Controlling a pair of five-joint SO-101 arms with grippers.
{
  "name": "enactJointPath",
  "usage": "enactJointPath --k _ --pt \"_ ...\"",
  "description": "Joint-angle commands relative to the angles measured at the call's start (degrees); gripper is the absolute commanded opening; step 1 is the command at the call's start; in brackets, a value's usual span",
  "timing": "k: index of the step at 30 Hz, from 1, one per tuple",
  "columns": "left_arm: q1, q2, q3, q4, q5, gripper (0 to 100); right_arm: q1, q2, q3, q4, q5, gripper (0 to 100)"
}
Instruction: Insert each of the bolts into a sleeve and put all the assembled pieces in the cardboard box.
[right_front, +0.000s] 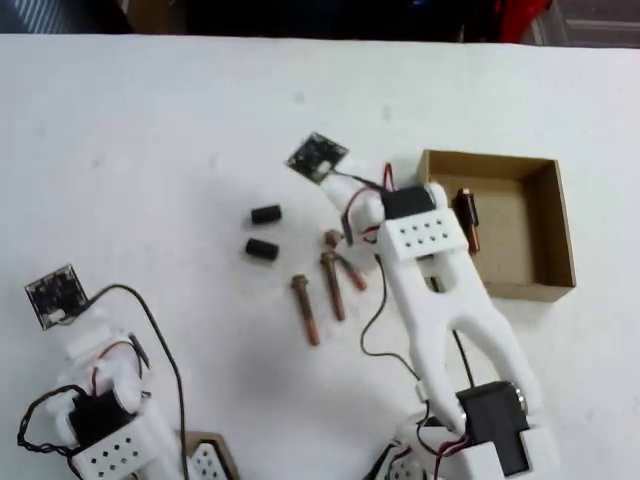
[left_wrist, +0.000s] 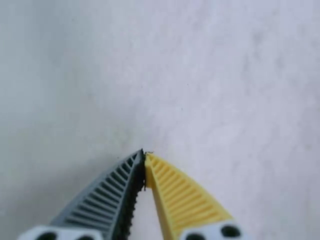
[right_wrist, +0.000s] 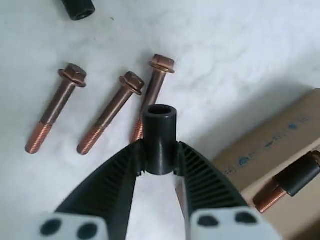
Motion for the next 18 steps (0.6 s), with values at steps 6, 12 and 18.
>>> enactJointPath --k 6,12,18 --pt "0.75 -0.4 -0.18 0.44 -0.44 2 4.44 -2.51 8.26 -12.7 -6.77 4.9" --pt "0.75 -0.4 -0.18 0.44 -0.44 2 4.7 2.86 8.35 -12.62 -6.86 5.2" --pt "0.75 -0.4 -0.18 0.44 -0.44 2 4.79 10.95 4.31 -12.35 -6.77 5.3"
